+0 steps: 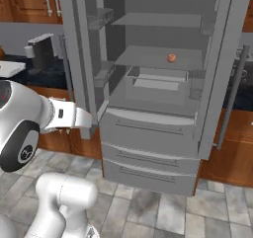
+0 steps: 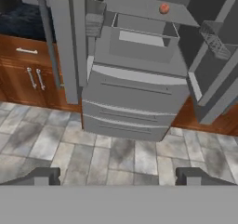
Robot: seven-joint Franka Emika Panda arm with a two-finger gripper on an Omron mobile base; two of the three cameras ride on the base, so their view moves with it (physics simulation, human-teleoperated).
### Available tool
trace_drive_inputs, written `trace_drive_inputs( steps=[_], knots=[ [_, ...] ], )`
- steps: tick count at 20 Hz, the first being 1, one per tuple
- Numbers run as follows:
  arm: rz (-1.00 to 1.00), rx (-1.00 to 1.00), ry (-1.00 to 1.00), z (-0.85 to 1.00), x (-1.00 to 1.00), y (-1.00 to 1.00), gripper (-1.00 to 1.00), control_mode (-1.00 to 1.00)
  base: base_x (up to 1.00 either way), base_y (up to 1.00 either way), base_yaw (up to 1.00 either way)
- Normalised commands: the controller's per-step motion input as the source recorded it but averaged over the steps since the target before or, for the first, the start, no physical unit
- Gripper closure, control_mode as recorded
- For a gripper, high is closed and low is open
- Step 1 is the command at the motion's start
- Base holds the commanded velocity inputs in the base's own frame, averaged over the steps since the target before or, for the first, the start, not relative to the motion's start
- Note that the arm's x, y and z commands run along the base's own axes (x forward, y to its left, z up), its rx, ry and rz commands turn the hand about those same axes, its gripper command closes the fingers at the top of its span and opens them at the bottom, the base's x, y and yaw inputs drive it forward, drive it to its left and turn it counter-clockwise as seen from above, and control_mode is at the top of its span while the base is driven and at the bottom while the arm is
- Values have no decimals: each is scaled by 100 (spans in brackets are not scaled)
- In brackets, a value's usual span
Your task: Pick the banana and peach from the fridge and place them inside the tupperware on the counter.
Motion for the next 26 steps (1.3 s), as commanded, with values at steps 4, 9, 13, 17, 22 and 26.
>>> trace_drive_inputs(
  steps=[4,9,13,17,22,26],
  knots=[
    [0,0,0,0,0,0,-100,100,16,-76,0],
    [0,0,0,0,0,0,-100,100,48,-25,0],
    [0,0,0,0,0,0,-100,100,66,0,0],
    [0,0,0,0,0,0,-100,100,65,-1,0],
    [0,0,0,0,0,0,-100,100,59,-15,0],
    [0,0,0,0,0,0,-100,100,61,-19,0]
  ],
)
